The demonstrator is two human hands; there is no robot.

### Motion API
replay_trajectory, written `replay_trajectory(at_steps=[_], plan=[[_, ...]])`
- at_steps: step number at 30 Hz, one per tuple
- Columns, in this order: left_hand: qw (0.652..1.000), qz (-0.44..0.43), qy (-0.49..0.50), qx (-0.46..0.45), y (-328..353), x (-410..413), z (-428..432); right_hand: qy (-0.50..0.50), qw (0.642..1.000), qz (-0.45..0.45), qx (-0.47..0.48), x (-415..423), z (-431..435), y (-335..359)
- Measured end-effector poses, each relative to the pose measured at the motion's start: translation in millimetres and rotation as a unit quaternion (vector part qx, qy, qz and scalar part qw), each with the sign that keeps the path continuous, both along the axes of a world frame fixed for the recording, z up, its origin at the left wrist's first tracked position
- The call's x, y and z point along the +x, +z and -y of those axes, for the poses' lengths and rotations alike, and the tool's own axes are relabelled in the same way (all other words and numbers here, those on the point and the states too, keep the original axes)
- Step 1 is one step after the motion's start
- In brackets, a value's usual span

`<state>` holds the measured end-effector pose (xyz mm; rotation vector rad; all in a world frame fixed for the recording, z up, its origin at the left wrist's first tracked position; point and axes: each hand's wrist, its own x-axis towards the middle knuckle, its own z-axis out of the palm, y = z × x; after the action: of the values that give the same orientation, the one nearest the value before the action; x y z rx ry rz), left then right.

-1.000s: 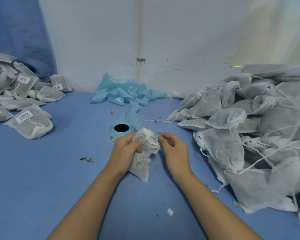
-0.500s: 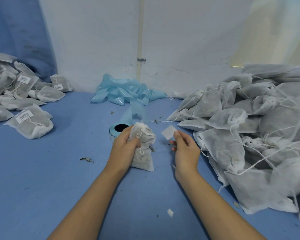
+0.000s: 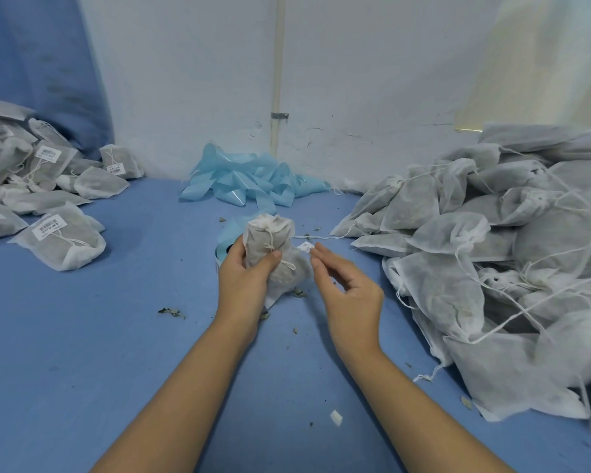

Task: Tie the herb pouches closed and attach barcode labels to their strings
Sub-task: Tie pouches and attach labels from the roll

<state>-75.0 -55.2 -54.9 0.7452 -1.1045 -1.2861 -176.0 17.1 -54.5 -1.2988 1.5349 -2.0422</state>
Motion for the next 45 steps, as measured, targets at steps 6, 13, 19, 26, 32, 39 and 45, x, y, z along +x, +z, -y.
replay_trajectory(at_steps=[6, 13, 19, 26, 32, 39, 45], plan=[[0.999, -0.032, -0.004, -0.011, 1, 0, 2, -0.017, 0.984, -0.174, -0.023, 6, 0, -5], [0.998, -0.05, -0.01, -0.028, 2, 1, 2, -0.021, 0.957, -0.288, 0.005, 4, 4, -8], [0.998, -0.053, -0.018, -0.006, 2, 3, 2, -0.046, 0.957, -0.286, 0.017, 4, 5, -8], [0.993, -0.026, -0.11, 0.013, 2, 3, -4, 0.093, 0.985, -0.047, 0.136, -4, 9, -8], [0.987, 0.013, -0.161, 0.026, 1, 5, -4, 0.182, 0.966, 0.138, 0.124, -11, 11, -6], [0.971, 0.071, -0.221, 0.062, -6, 4, -6, 0.198, 0.933, 0.294, 0.06, -13, 12, -4], [0.967, 0.056, -0.238, 0.075, -4, 7, -6, 0.196, 0.928, 0.312, 0.055, -14, 12, -3]])
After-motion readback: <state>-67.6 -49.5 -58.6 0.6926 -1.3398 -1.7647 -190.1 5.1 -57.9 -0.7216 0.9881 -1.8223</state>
